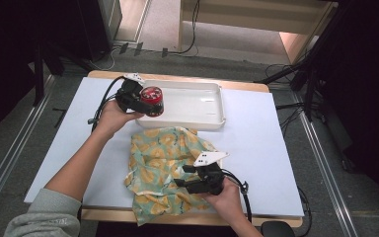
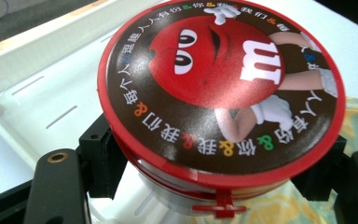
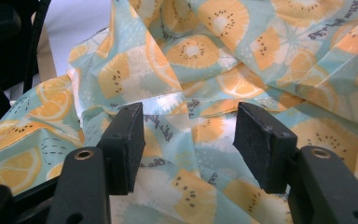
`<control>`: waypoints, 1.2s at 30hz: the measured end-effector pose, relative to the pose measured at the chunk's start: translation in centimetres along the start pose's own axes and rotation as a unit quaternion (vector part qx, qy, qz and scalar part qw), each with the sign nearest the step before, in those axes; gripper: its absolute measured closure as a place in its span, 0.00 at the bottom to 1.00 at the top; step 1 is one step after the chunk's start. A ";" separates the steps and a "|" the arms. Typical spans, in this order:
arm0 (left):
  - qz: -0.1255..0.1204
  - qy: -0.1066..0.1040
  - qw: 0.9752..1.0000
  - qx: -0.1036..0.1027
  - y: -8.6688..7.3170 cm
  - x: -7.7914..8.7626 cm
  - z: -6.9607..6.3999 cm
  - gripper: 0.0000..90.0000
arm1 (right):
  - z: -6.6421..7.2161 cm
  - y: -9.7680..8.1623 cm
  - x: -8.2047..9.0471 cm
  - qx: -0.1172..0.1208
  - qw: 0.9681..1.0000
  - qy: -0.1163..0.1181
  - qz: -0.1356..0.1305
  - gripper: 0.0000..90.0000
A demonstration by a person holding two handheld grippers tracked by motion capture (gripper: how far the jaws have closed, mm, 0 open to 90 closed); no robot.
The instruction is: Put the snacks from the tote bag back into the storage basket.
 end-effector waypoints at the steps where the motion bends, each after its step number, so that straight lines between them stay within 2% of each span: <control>1: -0.003 0.002 1.000 0.006 0.1 -0.2 0.2 0.29 | 0.0 0.0 0.0 -0.001 1.000 0.000 0.001 0.49; 8: -0.011 0.006 1.000 0.015 0.5 -1.3 1.1 0.29 | 0.0 0.0 0.0 -0.001 1.000 0.000 0.001 0.49; 17: 0.009 0.017 1.000 0.021 0.3 -2.8 2.0 0.29 | 0.0 0.0 -0.1 0.000 1.000 0.000 0.002 0.49; 26: 0.014 0.023 0.999 0.022 0.8 -4.0 2.4 0.29 | -0.1 -0.1 0.0 -0.003 1.000 0.000 0.001 0.50; 36: 0.020 0.028 0.999 0.030 0.5 -5.5 3.0 0.29 | 0.1 -0.2 0.0 -0.005 1.000 0.001 0.002 0.50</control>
Point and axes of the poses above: each handheld gripper's, and its own axes: x roughly backward along the jaws, y roughly out of its top, z roughly to its left, the point moved 9 cm from there along -x, roughly forward along the jaws, and after that the axes turned 9 degrees about z, right-handed, at the moved point
